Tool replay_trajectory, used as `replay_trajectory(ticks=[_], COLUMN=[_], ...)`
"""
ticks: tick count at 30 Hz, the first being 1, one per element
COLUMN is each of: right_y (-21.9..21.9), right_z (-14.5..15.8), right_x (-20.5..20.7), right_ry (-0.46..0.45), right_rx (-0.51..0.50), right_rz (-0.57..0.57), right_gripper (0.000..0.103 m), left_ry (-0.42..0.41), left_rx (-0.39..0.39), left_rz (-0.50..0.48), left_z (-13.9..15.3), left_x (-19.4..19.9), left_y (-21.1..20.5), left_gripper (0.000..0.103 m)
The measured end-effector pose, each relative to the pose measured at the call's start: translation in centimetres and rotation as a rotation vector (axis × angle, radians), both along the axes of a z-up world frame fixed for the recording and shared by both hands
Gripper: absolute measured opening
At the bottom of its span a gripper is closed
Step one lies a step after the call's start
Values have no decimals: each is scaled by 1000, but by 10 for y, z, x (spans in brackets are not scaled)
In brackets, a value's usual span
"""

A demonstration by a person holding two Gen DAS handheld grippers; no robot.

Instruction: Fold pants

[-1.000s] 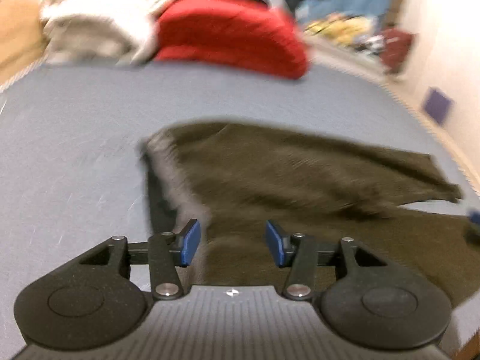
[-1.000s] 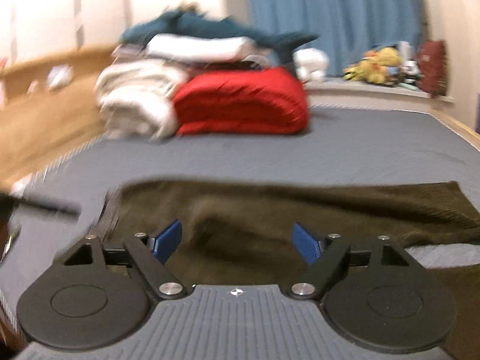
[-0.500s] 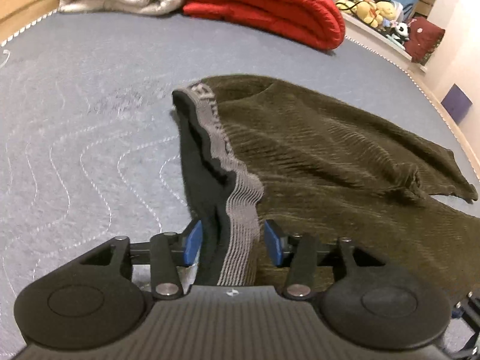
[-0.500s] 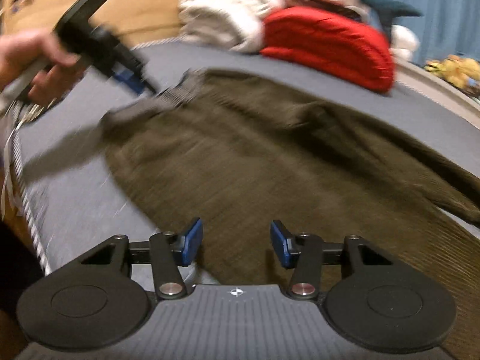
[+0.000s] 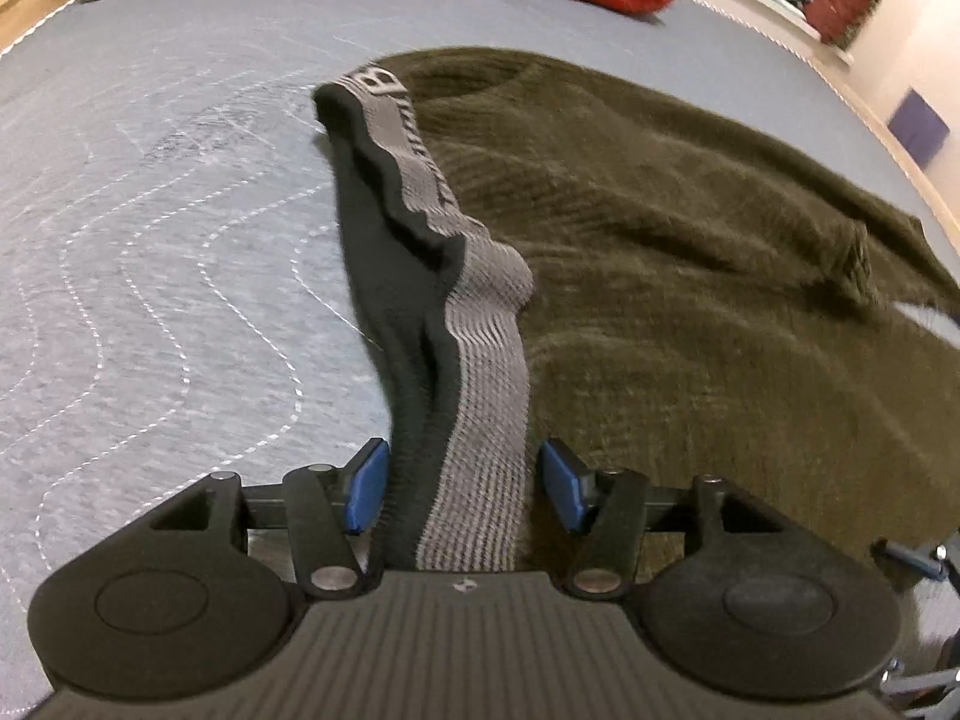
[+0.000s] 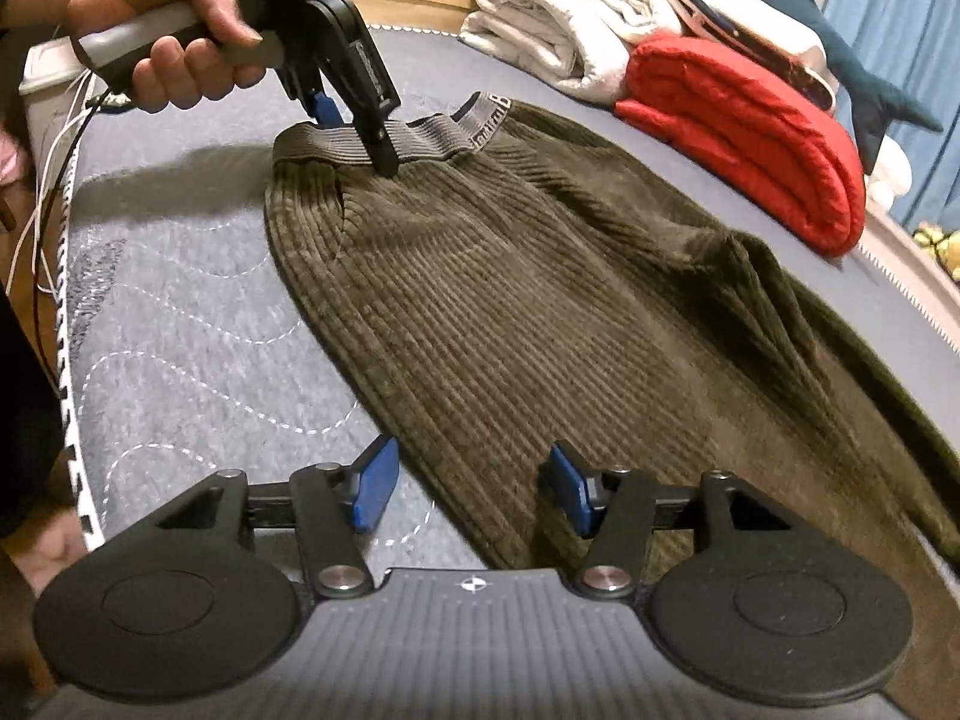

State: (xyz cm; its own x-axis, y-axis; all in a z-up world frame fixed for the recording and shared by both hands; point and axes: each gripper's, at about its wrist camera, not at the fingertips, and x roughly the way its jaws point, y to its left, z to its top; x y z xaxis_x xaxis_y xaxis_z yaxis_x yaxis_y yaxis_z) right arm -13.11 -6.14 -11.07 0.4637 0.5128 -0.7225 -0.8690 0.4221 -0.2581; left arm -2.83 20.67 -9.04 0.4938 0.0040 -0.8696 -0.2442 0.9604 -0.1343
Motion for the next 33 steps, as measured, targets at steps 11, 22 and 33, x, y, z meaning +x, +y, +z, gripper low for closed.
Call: replay_trajectory(ticks=[11,22,33], right_y=[6,-13,-24], right_z=[16,28,23], right_x=[-6,-16,25], right_ry=[-53,3,137], right_rx=[-14,-35,-64], right_rz=[200,289,68], right_gripper=[8,11,40], left_ry=[-63,49,31], left_rx=[45,284,142], left_rz=[-72,-92,-241], left_z=[36,45,33], left_x=[-23,-38,-16], left_y=[-4,-30,-63], left_gripper=[28,42,51])
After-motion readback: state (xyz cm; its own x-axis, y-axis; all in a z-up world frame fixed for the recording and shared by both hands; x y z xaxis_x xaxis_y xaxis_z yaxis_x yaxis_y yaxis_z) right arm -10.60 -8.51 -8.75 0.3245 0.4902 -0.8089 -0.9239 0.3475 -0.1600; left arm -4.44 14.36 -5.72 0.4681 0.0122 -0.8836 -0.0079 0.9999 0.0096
